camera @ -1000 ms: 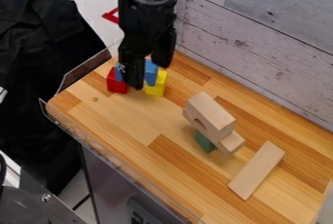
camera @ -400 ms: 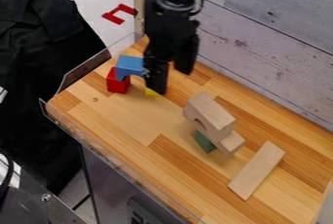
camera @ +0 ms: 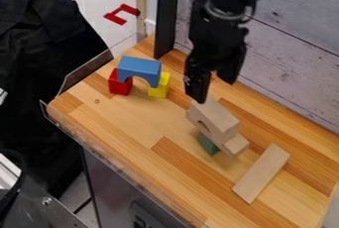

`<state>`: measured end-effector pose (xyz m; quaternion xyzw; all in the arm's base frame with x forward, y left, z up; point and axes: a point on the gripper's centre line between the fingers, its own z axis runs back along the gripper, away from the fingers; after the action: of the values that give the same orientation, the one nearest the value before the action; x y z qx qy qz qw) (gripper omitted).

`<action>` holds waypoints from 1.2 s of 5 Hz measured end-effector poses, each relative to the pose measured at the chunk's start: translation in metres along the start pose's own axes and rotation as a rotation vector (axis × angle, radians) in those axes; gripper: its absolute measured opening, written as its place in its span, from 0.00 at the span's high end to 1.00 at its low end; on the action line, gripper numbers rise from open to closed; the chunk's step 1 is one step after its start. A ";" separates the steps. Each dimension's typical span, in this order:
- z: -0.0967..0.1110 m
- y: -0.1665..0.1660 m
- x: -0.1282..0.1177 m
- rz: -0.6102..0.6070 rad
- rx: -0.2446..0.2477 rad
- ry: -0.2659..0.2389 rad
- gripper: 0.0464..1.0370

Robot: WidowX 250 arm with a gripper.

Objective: Put the white arch on left side of the table

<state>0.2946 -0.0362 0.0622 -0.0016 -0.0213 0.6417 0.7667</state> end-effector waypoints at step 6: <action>-0.036 0.018 -0.005 0.033 0.153 0.011 0.04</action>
<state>0.2769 -0.0369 0.0256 0.0531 0.0322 0.6540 0.7540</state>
